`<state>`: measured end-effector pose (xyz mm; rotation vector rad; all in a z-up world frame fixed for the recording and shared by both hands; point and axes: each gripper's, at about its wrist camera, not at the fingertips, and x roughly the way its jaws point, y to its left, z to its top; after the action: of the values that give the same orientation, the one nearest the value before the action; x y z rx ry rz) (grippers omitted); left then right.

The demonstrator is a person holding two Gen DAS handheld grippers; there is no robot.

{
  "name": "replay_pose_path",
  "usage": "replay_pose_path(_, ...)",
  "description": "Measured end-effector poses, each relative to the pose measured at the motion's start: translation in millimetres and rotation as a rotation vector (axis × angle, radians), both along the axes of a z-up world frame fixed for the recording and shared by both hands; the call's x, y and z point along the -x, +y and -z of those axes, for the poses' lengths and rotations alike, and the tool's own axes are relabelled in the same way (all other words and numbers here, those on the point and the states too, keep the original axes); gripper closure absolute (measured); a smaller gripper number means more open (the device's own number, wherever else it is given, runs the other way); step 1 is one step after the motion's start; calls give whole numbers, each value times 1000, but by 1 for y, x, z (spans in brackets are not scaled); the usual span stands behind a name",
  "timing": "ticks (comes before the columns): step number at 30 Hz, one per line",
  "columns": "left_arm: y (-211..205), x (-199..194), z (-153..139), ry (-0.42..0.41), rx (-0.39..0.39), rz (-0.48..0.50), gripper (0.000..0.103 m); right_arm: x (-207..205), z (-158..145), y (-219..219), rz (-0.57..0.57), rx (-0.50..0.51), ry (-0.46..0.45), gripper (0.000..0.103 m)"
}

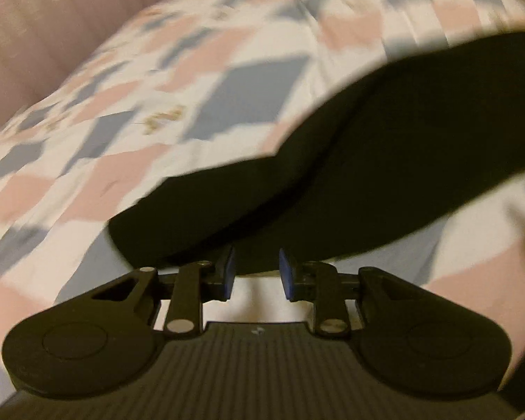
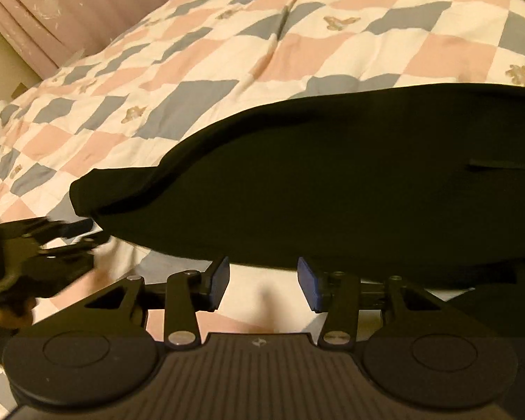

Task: Fold clothes
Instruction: 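Lower the pants onto the bed with both grippers, laying the legs flat, then open both grippers to release the waistband and pull back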

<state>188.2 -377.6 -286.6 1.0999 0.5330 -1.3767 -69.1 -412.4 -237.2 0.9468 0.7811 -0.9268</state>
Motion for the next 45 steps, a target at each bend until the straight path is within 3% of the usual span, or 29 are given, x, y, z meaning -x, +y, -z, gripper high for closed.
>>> replay_pose_path(2,-14,-4,17,-52,-11,59,80,-1,4,-4,4,-10,13,55)
replay_pose_path(4,-31,-13,20,-114,36,79,80,0,9,-8,12,-26,28,55)
replay_pose_path(7,-68,-52,-8,-134,183,-79,81,3,13,-12,20,-49,55,55)
replay_pose_path(10,-81,-99,-35,-57,230,-280,81,0,15,-12,0,-47,77,55)
replay_pose_path(12,-73,-128,-39,51,181,-421,82,-8,17,-9,-56,-31,102,55)
replay_pose_path(16,-26,-164,-13,448,84,-696,82,-21,22,-3,-129,-9,129,55)
replay_pose_path(19,-5,-181,17,685,79,-899,76,-22,27,-1,-137,-16,127,55)
replay_pose_path(23,-5,-194,49,867,155,-1088,72,-15,33,5,-137,-36,152,55)
replay_pose_path(26,-14,-201,61,921,190,-1139,72,-5,34,11,-123,-41,176,55)
replay_pose_path(27,-15,-199,55,900,209,-1118,83,-2,33,12,-115,-40,184,55)
replay_pose_path(28,-16,-198,50,879,227,-1097,87,2,33,13,-103,-37,189,55)
replay_pose_path(30,-14,-193,32,820,272,-1039,90,9,29,16,-78,-24,196,55)
replay_pose_path(33,10,-165,-19,632,373,-875,89,19,23,20,-42,-6,196,55)
replay_pose_path(35,28,-151,-32,552,394,-816,88,25,20,22,-22,-3,197,55)
replay_pose_path(37,29,-142,-21,441,327,-772,87,28,20,26,-9,-9,194,55)
replay_pose_path(41,2,-131,34,261,133,-667,82,31,9,41,-22,1,193,55)
replay_pose_path(44,-3,-120,28,180,123,-632,78,40,-6,56,-32,20,189,51)
replay_pose_path(45,0,-118,19,172,139,-640,72,46,-13,62,-27,27,187,44)
